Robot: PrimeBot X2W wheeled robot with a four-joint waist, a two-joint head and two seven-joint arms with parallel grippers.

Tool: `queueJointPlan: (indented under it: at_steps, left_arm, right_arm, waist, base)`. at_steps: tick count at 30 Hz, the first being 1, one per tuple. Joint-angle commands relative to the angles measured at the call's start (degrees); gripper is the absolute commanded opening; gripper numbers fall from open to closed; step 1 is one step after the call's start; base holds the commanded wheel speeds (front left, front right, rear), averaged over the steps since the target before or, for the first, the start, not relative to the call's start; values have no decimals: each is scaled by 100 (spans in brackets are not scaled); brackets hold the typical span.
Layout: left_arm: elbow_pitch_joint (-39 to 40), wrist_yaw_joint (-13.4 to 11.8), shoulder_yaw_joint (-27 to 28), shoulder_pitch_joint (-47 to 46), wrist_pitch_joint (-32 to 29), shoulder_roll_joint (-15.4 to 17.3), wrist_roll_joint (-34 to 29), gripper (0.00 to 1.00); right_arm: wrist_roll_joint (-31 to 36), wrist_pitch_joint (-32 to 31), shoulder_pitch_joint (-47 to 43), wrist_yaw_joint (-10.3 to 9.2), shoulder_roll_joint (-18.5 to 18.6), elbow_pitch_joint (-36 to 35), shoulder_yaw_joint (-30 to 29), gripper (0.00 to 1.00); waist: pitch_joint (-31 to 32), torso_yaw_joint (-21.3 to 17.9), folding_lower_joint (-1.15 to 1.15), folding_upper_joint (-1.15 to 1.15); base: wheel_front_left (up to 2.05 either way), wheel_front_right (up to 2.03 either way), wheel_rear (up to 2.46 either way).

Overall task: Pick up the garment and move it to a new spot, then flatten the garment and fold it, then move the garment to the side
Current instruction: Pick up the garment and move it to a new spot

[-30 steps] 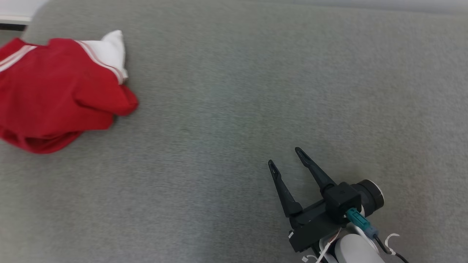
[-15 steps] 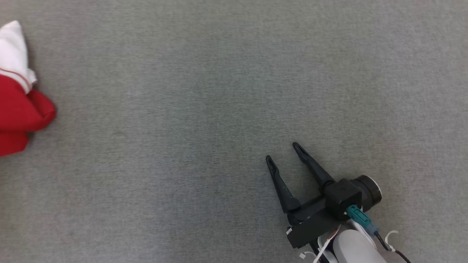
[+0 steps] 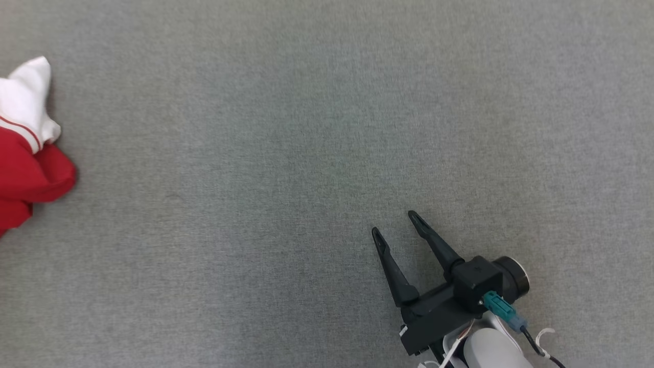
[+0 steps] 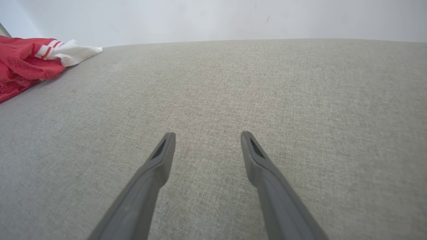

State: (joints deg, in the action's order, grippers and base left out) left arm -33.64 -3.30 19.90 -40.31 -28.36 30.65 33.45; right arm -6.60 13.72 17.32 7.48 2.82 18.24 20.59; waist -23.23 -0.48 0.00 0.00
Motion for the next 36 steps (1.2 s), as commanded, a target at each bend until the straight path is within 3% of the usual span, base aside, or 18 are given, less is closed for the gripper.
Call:
queueJointPlan:
  at_steps: [1,11,18,23,31,36]
  left_arm:
    - [-100,186,-57,-206,149,110,-26,0]
    - [70,727,-541,-999,166,148,-37,0]
    - [961,864,-1223,-1347,-179,-385,-29,0]
    - [1741,800,-1642,-1378,-481,-864,42,0]
    - [2543,838,-2234,-1171,-721,-1585,280,0]
    - [2627,921,-2708,-718,-614,-1821,131,0]
  right_arm:
    - [-87,44,-103,3,13,75,13,100]
    - [-411,112,-250,3,14,297,142,100]
    - [-606,137,-493,3,13,422,137,100]
    - [-589,144,-669,3,12,447,73,100]
    - [-593,149,-802,3,11,390,-29,100]
    - [-620,142,-800,3,11,326,-57,100]
  waist:
    - [319,138,0,0]
    - [1118,276,0,0]
    - [1751,97,0,0]
    - [2037,-271,0,0]
    - [2094,-981,0,0]
    - [1986,-1374,0,0]
  base:
    - [0,0,0]
    - [0,0,0]
    - [0,0,0]
    - [0,0,0]
    - [0,0,0]
    - [0,0,0]
